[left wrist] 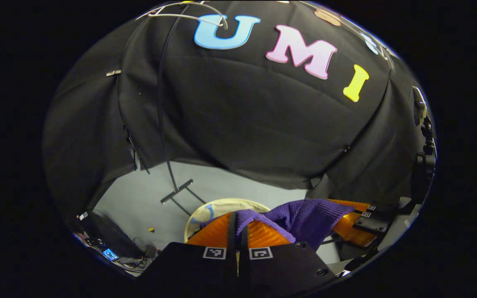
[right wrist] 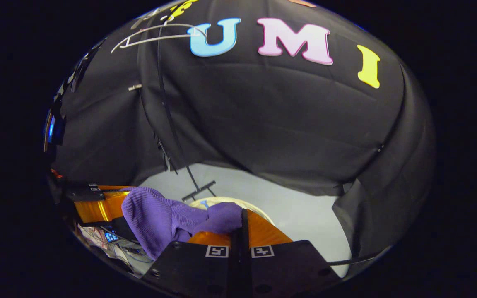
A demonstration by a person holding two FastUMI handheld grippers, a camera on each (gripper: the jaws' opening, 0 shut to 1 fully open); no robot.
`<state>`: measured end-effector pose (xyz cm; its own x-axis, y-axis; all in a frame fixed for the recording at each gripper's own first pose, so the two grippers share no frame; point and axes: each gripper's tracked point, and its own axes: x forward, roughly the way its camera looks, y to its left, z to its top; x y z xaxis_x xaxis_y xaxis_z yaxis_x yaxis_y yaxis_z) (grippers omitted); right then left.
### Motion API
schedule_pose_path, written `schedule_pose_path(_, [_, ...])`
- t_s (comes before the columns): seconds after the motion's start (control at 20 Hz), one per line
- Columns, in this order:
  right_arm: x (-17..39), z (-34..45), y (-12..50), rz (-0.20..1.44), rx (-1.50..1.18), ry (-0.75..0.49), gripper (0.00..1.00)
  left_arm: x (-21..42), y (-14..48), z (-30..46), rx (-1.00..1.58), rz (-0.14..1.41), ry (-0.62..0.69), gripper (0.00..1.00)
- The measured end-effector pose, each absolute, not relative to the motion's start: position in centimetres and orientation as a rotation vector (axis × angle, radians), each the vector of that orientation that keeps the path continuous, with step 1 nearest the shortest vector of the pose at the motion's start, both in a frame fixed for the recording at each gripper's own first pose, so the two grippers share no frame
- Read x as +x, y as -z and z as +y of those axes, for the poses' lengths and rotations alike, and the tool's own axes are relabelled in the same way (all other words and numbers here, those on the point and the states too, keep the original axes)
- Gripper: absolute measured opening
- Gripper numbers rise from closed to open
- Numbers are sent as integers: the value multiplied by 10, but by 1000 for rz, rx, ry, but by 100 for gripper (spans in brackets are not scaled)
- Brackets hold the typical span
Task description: Grasp the clothes on the hanger with both hands and then place them into the laundry hamper below.
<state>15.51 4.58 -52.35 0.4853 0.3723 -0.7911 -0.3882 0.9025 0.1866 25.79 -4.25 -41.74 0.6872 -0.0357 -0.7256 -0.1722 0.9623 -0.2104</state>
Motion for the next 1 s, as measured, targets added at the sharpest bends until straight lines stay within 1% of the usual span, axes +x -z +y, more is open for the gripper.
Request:
schedule_pose_path(0.05, [148, 43, 536, 1000, -30, -465, 3, 255, 433, -42, -263, 846, -78, 5])
schedule_pose_path(0.1, [143, 40, 550, 1045, -45, -471, 5, 252, 449, -43, -253, 884, -82, 6])
schedule_pose_path(0.2, [129, 33, 572, 1129, -78, -483, 5, 244, 479, -45, -246, 959, -80, 6])
schedule_pose_path(0.35, [120, 29, 597, 1195, -115, -484, 5, 227, 516, -51, -274, 1064, -72, 6])
schedule_pose_path(0.6, [106, 18, 619, 1288, -112, -440, 7, 214, 537, -62, -262, 1186, -68, 7])
schedule_pose_path(0.7, [101, 21, 621, 1308, -91, -447, 9, 216, 535, -65, -267, 1174, -65, 11])
schedule_pose_path(0.75, [100, 22, 622, 1306, -89, -447, 10, 220, 534, -62, -256, 1156, -78, 19])
schedule_pose_path(0.8, [103, 21, 619, 1297, -90, -447, 16, 225, 530, -59, -245, 1139, -91, 16])
schedule_pose_path(1.0, [111, 14, 618, 1271, -148, -441, 100, 222, 536, -57, -222, 1142, -114, 99])
